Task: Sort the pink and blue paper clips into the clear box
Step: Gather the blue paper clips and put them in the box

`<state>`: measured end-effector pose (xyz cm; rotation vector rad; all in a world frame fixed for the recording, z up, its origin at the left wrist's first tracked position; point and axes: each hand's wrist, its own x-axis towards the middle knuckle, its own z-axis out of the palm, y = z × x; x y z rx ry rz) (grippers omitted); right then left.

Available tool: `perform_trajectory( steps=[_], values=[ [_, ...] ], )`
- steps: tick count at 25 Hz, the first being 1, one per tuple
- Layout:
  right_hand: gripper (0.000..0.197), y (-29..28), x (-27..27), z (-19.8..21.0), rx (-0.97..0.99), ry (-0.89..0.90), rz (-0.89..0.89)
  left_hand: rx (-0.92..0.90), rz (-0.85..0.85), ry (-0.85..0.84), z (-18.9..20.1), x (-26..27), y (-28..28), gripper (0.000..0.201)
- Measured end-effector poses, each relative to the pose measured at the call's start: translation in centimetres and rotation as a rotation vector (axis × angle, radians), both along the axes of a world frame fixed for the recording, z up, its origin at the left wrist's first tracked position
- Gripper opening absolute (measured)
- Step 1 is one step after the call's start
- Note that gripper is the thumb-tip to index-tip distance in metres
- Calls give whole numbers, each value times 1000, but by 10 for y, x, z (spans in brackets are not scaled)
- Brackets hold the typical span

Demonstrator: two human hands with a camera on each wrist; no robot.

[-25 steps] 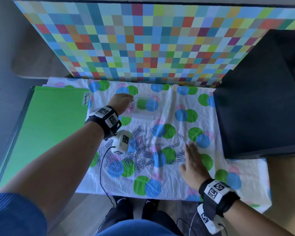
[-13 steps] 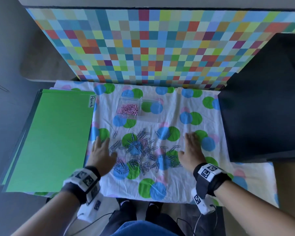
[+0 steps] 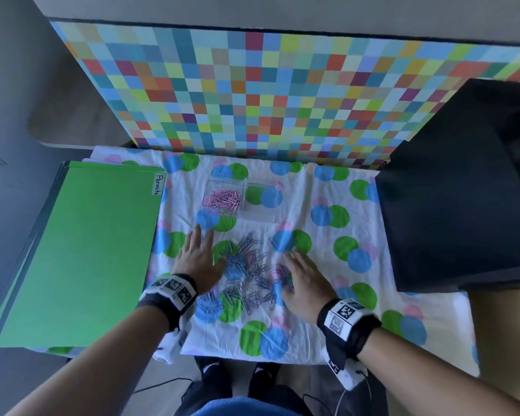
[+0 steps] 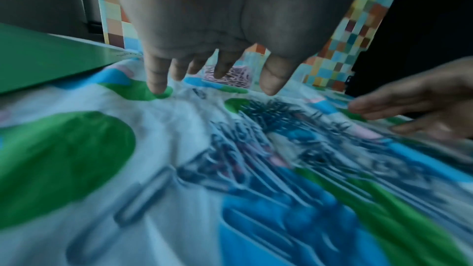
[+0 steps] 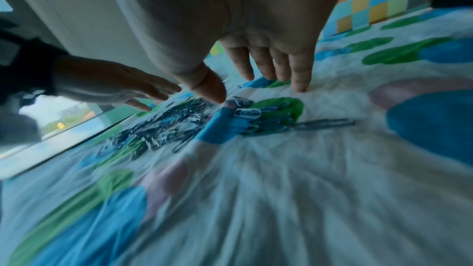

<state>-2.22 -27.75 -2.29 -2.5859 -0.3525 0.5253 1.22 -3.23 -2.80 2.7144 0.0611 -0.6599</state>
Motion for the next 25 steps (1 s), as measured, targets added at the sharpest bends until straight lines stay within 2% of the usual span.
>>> perform_trajectory(
  steps=[3, 7, 11, 15, 17, 19, 20, 22, 23, 25],
  values=[
    [74, 5, -18, 2, -141, 38, 258, -20, -171, 22, -6, 1, -7, 72],
    [56, 4, -27, 3, -152, -26, 304, -110, -338, -27, -7, -38, -29, 68],
    [41, -6, -15, -11, -76, -63, 252, -147, -261, -114, -6, -46, -36, 62],
    [33, -1, -3, -14, -33, -66, 162, -325, -113, -192, 5, -42, -49, 50],
    [29, 1, 4, -10, 41, -31, -41, -452, 8, -209, 8, -38, -59, 43],
    [22, 3, 9, -4, 128, -39, -211, -595, 217, -126, 8, -32, -68, 40],
    [19, 7, 11, 2, 179, -55, -236, -724, 378, -37, 8, -27, -73, 38],
    [17, 21, 14, 18, 307, -78, -215, -1102, 788, 234, 13, -21, -84, 25],
    [19, 30, 16, 27, 368, -81, -203, -1273, 945, 353, 17, -19, -89, 25],
    [25, 41, 20, 35, 431, -81, -178, -1473, 1087, 453, 26, -15, -93, 34]
  ],
)
